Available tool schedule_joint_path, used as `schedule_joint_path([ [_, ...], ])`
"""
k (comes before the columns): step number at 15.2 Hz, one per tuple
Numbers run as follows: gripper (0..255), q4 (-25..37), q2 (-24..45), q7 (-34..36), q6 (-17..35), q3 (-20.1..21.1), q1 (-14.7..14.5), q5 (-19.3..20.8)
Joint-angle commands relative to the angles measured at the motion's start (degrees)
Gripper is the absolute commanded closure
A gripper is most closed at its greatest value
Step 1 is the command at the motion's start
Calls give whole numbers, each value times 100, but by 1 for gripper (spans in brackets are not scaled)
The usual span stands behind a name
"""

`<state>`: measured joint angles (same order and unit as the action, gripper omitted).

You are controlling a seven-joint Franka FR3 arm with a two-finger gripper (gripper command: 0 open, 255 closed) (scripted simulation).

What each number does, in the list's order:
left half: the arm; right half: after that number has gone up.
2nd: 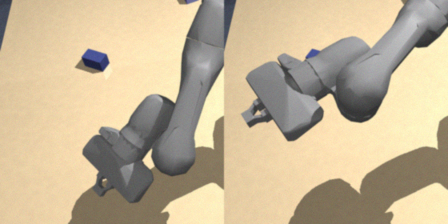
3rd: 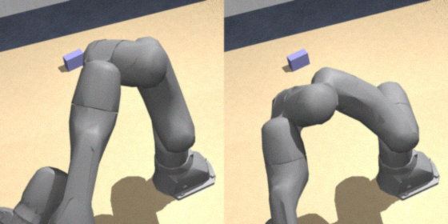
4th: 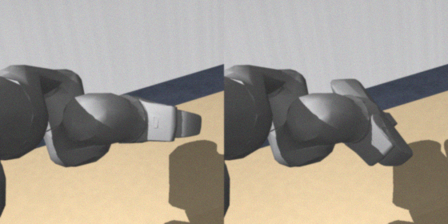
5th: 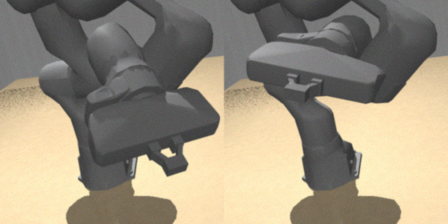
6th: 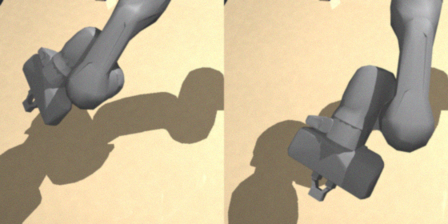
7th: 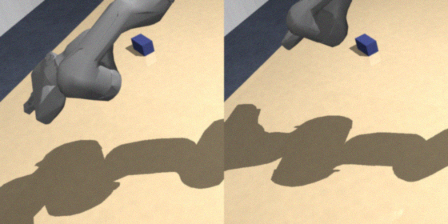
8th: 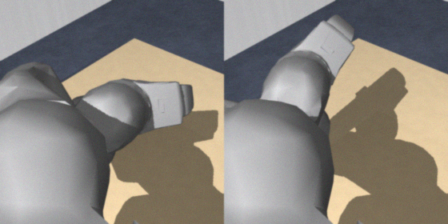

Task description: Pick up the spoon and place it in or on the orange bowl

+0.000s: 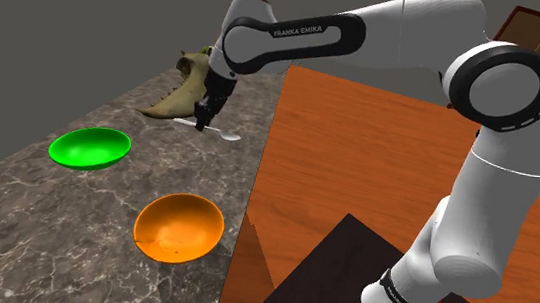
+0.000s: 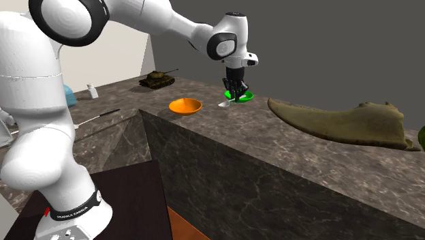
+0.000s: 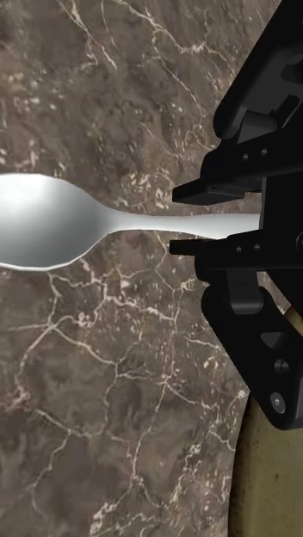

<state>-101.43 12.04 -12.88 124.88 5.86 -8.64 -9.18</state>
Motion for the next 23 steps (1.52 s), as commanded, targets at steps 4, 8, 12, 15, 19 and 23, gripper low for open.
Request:
schedule_joint_path([
  [4, 255, -376, -354, 334, 69, 117, -192, 50],
  [8, 255, -861, -742, 810, 230, 308, -452, 117],
  [12, 255, -1231, -1057, 1323, 348, 532, -705, 190],
  [15, 255, -1438, -1244, 1729, 411, 717, -894, 250],
  [19, 255, -1620, -1425, 2298, 465, 983, -1145, 343],
  [23, 255, -1791, -1456, 2727, 635, 1191, -1325, 433],
])
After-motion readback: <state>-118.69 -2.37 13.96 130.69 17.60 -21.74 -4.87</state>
